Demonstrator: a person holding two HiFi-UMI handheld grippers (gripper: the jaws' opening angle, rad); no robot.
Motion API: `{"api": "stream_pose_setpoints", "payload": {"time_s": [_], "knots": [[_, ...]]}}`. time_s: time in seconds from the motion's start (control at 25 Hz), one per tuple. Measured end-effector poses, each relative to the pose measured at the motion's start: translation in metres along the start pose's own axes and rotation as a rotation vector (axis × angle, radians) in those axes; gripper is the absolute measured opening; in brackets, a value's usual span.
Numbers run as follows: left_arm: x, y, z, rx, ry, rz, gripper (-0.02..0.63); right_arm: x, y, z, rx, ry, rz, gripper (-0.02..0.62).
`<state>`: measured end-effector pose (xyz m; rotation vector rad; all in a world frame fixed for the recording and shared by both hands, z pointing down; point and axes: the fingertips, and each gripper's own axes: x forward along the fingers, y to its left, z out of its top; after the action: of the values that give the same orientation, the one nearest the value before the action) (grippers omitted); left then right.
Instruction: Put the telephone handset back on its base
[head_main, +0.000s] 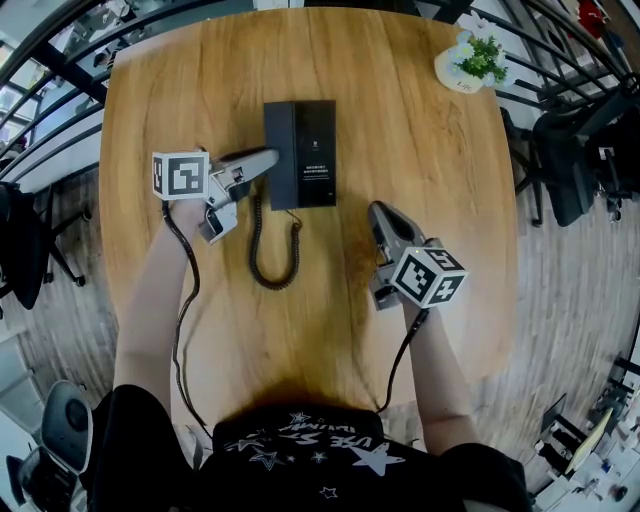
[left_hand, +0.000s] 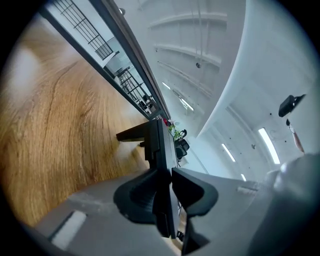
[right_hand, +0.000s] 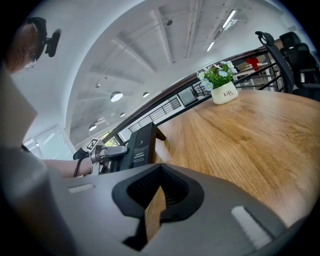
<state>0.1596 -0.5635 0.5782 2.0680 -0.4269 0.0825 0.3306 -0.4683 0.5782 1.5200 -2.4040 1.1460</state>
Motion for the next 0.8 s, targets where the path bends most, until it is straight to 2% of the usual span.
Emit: {"api": "stream_pose_setpoints", "payload": {"time_s": [0.12, 0.2, 0.28, 0.4, 0.64, 0.8], "knots": [[-0.002, -0.003, 0.005, -0.008, -0.035, 0.009, 0.118, -0.002, 0.001, 0.001, -0.003, -0.005, 0.000, 0.002], [-0.006, -0.007, 0.010, -0.027, -0.073, 0.014, 0.195, -0.004, 0.005, 0.003, -0.007, -0.011, 0.002, 0.002], [-0.013, -0.011, 0.014, -0.046, -0.117, 0.040, 0.237, -0.010, 0.012, 0.005, -0.014, -0.020, 0.007, 0.002], [-0.028, -0.023, 0.012, -0.067, -0.172, 0.067, 0.239, -0.021, 0.026, 0.010, -0.024, -0.038, 0.020, 0.002], [-0.066, -0.063, -0.010, 0.051, -0.163, 0.132, 0.239, -0.052, 0.060, 0.017, -0.064, -0.078, 0.034, 0.002], [-0.089, -0.092, -0.021, 0.078, -0.188, 0.132, 0.239, -0.073, 0.085, 0.022, -0.112, -0.111, 0.032, 0.002]]}}
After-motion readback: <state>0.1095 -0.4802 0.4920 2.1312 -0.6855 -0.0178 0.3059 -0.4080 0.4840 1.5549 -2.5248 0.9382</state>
